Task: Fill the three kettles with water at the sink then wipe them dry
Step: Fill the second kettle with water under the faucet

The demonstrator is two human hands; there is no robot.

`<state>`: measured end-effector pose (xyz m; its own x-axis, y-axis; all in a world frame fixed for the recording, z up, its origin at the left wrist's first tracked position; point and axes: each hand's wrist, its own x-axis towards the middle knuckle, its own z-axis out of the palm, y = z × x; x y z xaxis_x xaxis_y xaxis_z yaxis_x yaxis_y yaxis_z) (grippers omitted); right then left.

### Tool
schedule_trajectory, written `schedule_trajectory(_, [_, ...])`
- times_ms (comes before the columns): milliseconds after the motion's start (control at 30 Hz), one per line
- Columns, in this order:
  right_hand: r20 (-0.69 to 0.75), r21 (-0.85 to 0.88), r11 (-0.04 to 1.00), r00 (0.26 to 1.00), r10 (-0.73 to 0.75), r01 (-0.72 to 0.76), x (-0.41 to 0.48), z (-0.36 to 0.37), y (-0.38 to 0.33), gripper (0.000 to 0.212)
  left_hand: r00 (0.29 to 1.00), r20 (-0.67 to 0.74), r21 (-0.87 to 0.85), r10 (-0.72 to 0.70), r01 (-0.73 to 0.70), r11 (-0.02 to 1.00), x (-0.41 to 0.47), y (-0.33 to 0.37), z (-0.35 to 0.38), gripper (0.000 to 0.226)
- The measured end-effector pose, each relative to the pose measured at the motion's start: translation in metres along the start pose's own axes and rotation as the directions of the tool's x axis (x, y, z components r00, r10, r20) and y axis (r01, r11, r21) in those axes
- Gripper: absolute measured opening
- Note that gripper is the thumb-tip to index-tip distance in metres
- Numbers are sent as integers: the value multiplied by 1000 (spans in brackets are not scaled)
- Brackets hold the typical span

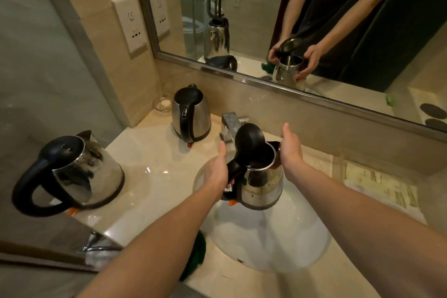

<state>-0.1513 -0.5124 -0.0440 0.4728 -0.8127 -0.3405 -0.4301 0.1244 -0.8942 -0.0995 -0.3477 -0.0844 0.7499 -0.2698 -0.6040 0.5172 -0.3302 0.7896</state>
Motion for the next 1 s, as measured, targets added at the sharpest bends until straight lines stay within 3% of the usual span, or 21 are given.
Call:
schedule_trajectory(267, [70,-60,998,997,21,-17,22,13,15,61,997,62,-110,-46,52,993,23,-15,-7,83])
schedule_trajectory(733, [407,-247,967,900,155,-55,72,43,27,58,986,31,-162,-165,168,972,83,-40,-8,82])
schedule_trajectory(1000, [457,-204,978,888,54,45,89,57,24,58,984,67,-214,-166,176,961,109,-31,-10,84])
